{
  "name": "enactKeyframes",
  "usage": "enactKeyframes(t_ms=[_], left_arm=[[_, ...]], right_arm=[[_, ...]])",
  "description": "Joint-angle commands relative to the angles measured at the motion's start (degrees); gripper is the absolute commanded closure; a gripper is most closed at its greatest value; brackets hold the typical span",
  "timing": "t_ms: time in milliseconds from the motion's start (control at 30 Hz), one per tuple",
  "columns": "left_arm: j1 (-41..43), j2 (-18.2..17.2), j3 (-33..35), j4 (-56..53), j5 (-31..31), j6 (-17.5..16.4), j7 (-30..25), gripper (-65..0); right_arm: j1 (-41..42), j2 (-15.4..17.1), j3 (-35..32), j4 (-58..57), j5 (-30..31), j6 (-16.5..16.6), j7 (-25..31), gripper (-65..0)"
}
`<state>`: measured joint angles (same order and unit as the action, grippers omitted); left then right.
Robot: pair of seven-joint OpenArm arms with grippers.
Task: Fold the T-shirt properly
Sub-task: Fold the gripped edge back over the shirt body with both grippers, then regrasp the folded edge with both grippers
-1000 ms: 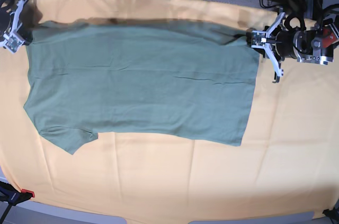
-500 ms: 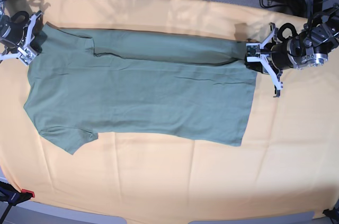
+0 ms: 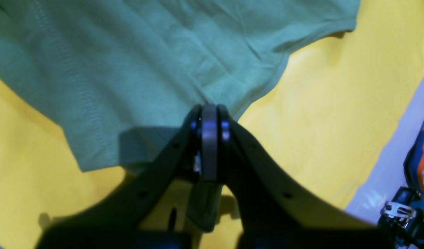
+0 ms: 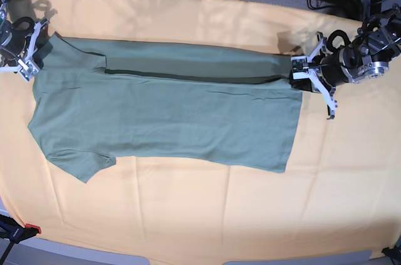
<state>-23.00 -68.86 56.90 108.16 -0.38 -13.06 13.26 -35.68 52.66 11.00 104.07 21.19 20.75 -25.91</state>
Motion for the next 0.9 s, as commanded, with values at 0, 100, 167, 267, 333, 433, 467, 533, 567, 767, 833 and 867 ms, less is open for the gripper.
enactKeyframes(t_ms=[0,100,167,267,333,433,467,533,567,767,833,867], left_arm=[[-0.8,-1.3,-0.7,0.5,0.1,0.7,-1.2,-6.0],[-0.9,-1.3,-0.7,0.5,0.2,0.7,-1.2,-24.0],[-1.0,-1.3,-0.7,0.5,0.1,0.7,-0.4,-32.9],[-2.8,-1.3,-0.7,0.5,-0.3,-1.4,0.8,-34.0],[-4.4,-1.6,-0.7,0.5,-0.8,-5.0,1.0,-34.0],[-6.4,-2.7,-0.7,0.7,-4.9,-9.9,1.6,-34.0],[-7.0,-3.1,-0.7,0.7,-6.1,-11.3,1.7,-34.0],[-7.7,-3.6,-0.7,0.7,-8.0,-14.2,1.8,-34.0],[-7.8,-3.7,-0.7,0.7,-8.4,-14.8,1.8,-34.0],[-7.8,-3.7,-0.7,0.7,-11.2,-16.1,1.8,-34.0],[-7.8,-3.7,-0.7,0.7,-11.1,-16.1,1.8,-34.0],[-7.8,-3.7,-0.7,0.7,-11.1,-16.1,1.8,-34.0]], right_arm=[[0.3,1.3,0.7,0.4,-0.3,0.0,0.7,0.0],[0.3,1.3,0.7,0.4,-0.3,1.1,0.9,-16.6],[0.6,1.3,0.7,0.4,-0.3,1.4,0.9,-31.2],[2.8,1.3,0.7,0.4,-0.3,6.7,0.8,-34.1],[4.6,1.4,0.7,0.6,-0.2,11.1,0.0,-34.1],[5.4,1.4,1.3,2.5,1.8,19.2,-2.8,-34.0],[5.4,1.4,1.5,3.4,4.0,19.2,-4.7,-34.0],[5.4,1.4,1.6,5.1,8.5,19.2,-10.0,-34.0],[5.4,1.4,1.6,5.9,10.1,19.2,-12.3,-34.0],[4.4,1.5,1.6,6.4,9.9,19.2,-16.9,-34.0],[2.8,1.5,1.6,6.4,8.3,19.2,-17.5,-34.0],[1.7,1.5,1.6,6.4,6.3,19.2,-17.3,-34.0]])
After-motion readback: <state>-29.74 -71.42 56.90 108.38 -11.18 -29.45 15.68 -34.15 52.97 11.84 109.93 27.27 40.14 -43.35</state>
